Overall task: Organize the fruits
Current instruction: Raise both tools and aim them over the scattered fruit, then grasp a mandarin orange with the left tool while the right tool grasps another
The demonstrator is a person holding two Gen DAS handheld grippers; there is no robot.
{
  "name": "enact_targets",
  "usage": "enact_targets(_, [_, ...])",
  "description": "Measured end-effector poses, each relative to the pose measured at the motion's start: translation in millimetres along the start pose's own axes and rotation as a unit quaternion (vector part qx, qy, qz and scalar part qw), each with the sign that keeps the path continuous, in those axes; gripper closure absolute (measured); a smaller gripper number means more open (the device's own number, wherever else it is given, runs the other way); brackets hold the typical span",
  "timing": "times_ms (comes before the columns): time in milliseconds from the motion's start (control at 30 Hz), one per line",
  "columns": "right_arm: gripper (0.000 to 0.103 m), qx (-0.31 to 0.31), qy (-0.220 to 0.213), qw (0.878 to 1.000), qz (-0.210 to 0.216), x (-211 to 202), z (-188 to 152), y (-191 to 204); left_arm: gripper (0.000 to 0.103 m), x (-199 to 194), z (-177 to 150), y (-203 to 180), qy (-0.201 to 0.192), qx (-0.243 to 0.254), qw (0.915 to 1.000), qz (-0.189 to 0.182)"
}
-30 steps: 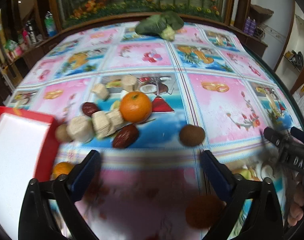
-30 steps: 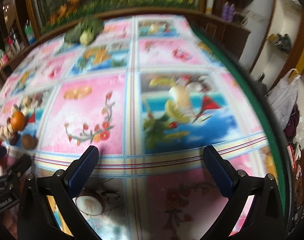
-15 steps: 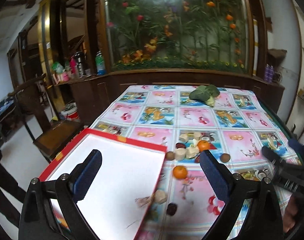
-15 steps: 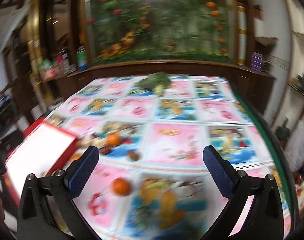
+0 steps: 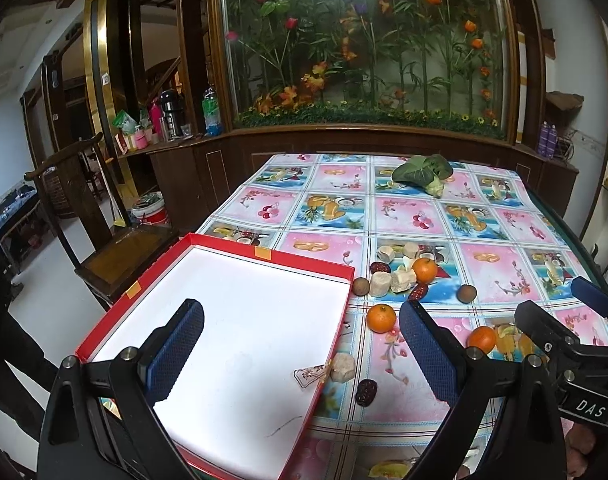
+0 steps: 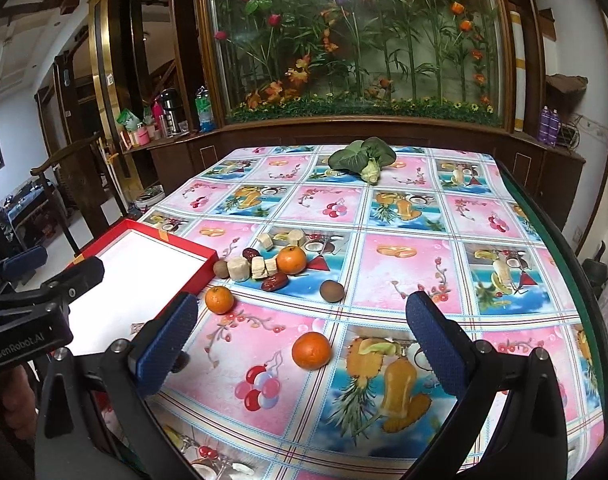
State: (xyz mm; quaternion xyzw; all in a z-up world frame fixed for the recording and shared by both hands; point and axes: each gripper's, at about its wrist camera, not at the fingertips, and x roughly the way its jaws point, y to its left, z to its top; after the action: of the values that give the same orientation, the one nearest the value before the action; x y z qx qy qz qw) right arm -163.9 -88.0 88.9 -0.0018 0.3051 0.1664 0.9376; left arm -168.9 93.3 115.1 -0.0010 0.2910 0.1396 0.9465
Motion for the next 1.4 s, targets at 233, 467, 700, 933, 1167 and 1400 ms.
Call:
enact_targets(233, [0.000,-0.005,0.000,1.000,-0.001,1.4,0.8,3.0,0.005,-2.7,0.0,-1.6,-0.004,0.004,1.0000,-0.008])
enact_targets(467, [0.000,-0.006,-0.001,1.000,-0.003,3.0,2.0,4.7,0.005,-1.6,1.0,-1.2,-0.003,0.004,0.9999,-0.013])
enact_targets(700, [0.000,-0.013,-0.001,1.000,-0.005,5.9,4.0,5.6,0.005,0.7,-0.5,-0.9,0.000,0.003,0.9999,-0.015])
enact_targets(933, [0.000,-0.012,-0.002,1.000,-0.003,10.8,5.6,8.4,0.005,2.4,-1.1,-0.2,0.002,0.003,0.9999,-0.016])
enact_targets(1167, [0.000,-0.013,-0.002,1.000,-0.001,12.6,7.0,10.9,0.005,3.5,-1.1,0.4,0.003,0.002,0.9999,-0.015])
enact_targets(1400, [0.000,-0.021,0.001,1.000,0.003,17.6,9.6,13.5,0.005,10.4,-0.5,3.4,0.009,0.002,0.9998,-0.016])
